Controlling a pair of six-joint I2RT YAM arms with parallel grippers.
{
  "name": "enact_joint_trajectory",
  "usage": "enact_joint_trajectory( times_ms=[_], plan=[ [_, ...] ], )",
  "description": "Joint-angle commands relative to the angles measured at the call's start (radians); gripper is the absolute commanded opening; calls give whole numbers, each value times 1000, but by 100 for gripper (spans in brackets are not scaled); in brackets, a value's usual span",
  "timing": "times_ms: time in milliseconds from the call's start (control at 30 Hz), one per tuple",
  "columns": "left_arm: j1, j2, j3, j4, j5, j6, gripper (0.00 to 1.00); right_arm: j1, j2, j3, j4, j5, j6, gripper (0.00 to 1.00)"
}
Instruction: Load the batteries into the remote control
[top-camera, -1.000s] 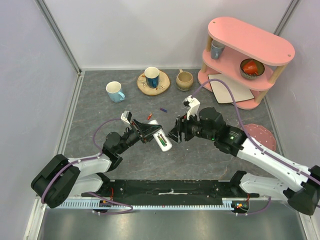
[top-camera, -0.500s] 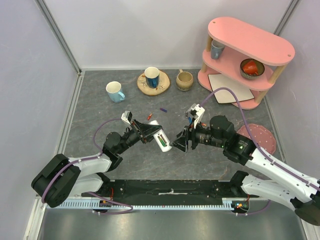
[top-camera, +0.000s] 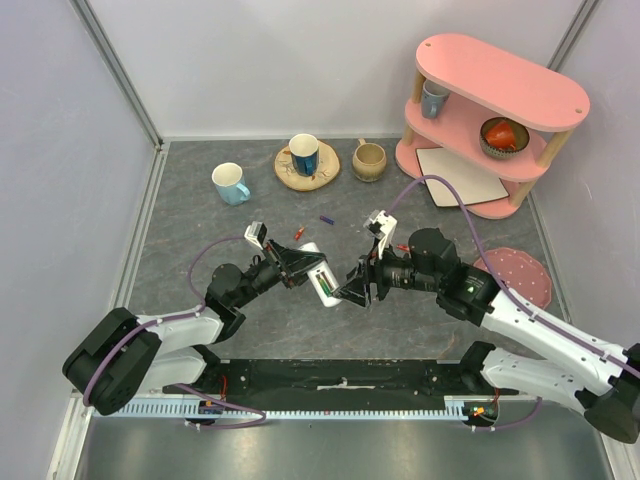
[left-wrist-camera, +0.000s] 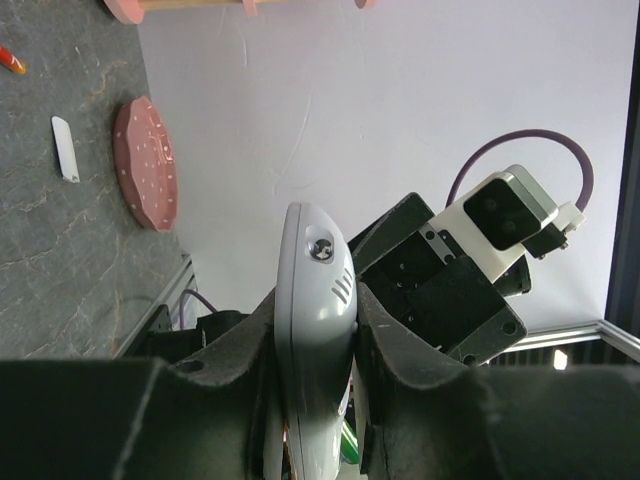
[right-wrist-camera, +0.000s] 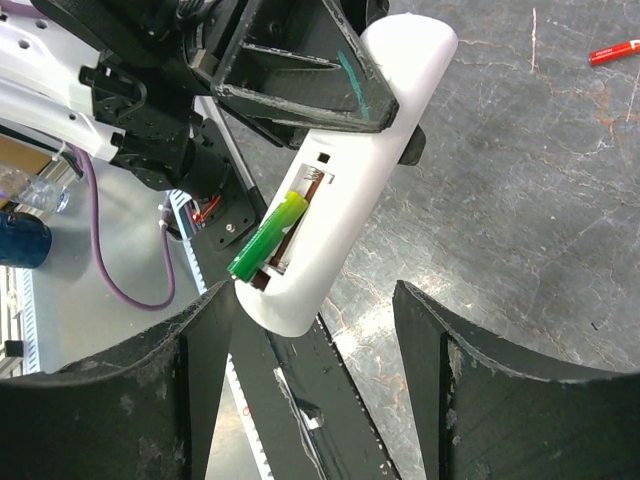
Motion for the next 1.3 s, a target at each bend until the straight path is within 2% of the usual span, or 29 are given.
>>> enact_joint_trajectory(
  times_ms=[0,1267],
  plan=[
    [-3,-2,35,44,31,32,2,-2,22,17,32,-30,-25,72],
    [-4,-16,26,47,45,42,2,-2,59,63,-37,-19,-46,73]
  ],
)
